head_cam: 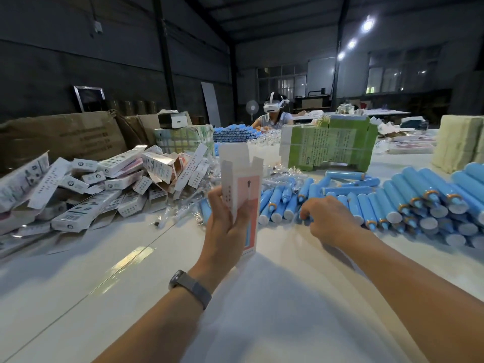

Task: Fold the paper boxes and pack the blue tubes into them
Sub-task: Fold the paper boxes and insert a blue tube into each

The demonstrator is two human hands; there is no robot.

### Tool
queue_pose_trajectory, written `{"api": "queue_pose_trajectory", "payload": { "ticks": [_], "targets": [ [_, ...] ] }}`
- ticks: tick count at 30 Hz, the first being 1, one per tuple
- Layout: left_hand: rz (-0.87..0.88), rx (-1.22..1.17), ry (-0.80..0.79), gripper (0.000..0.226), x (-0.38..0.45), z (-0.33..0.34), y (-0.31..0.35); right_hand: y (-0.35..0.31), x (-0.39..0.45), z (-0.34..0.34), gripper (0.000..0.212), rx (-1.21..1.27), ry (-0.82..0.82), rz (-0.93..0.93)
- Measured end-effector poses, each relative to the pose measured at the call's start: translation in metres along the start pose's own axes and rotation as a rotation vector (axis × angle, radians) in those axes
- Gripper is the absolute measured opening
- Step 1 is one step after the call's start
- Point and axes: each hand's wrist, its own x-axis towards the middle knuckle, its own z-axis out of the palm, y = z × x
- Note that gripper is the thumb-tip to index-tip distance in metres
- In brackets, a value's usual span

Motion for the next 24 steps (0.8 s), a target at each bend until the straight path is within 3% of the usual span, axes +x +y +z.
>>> {"api": "queue_pose_trajectory", "payload": {
  "ticks": [4,6,11,18,21,24],
  "targets": [
    [-0.009,0.000,0.014,0.022,0.000,-0.001,-0.001,-0.004,0.002,0.001,0.030,-0.033,-0.002,-0.103],
    [-0.005,0.031,0.036,0.016,0.001,-0.002,-0.003,-0.003,0.002,-0.001,0.035,-0.014,0.087,-0.113],
    [0.018,0.126,0.079,0.025,0.004,-0.006,-0.008,-0.006,0.001,-0.047,0.019,0.445,0.701,-0.135],
    [0.039,0.188,0.143,0.025,0.006,-0.007,-0.017,-0.039,-0.018,-0.130,0.016,1.332,0.746,-0.235],
    [0.030,0.196,0.158,0.026,0.006,-0.008,-0.016,-0.049,-0.026,-0.147,0.015,1.500,0.763,-0.285],
    [0.027,0.177,0.159,0.024,0.005,-0.009,-0.016,-0.052,-0.031,-0.156,0.017,1.493,0.779,-0.305]
  ]
}}
